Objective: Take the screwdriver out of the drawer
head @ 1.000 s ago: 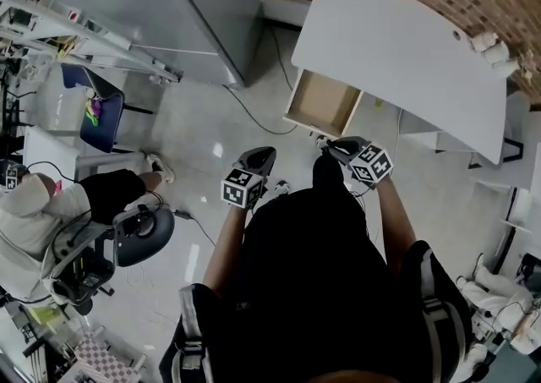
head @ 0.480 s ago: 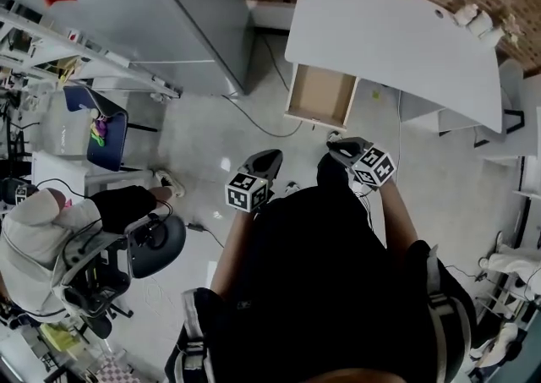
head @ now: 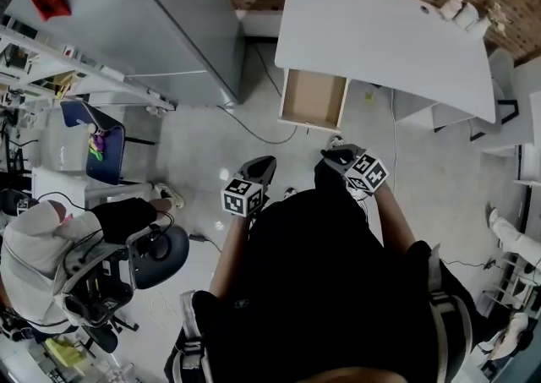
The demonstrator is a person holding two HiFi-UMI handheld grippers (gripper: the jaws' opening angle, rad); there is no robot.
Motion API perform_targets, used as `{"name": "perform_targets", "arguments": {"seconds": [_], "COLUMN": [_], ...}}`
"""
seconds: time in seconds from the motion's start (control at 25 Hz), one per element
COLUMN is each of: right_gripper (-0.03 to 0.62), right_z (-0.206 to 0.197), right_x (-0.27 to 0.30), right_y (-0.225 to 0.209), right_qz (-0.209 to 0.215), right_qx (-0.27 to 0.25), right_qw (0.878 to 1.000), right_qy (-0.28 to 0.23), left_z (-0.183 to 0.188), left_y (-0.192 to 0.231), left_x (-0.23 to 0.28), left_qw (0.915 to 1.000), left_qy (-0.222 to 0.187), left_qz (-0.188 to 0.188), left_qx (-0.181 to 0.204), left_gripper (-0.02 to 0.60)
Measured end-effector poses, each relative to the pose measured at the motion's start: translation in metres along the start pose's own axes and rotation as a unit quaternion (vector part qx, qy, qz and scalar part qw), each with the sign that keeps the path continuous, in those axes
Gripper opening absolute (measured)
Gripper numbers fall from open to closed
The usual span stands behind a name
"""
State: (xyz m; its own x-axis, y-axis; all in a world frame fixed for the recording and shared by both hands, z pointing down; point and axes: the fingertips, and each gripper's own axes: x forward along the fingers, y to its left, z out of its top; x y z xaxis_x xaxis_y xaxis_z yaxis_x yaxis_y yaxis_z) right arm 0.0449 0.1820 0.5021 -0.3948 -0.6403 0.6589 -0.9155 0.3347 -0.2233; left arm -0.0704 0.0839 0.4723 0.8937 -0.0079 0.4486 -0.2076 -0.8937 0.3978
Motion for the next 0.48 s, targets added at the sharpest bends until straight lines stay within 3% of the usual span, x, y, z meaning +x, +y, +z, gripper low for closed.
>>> {"name": "perform_targets", "arguments": {"seconds": [0.48], "right_gripper": [0.123], "right_z": [0.002], "right_x": [0.001], "right_y": [-0.020], "right_qz": [-0.004], "right_qx": [-0.016], "right_qw": [1.000], "right_qy": [0.012], "left_z": [0.014], "left_y": [0.001], "left_x": [0.016], "left_qw": [1.0000], "left_qy": [-0.003], "left_qz": [0.007], "left_qx": [-0.004], "left_gripper": [0.022]}}
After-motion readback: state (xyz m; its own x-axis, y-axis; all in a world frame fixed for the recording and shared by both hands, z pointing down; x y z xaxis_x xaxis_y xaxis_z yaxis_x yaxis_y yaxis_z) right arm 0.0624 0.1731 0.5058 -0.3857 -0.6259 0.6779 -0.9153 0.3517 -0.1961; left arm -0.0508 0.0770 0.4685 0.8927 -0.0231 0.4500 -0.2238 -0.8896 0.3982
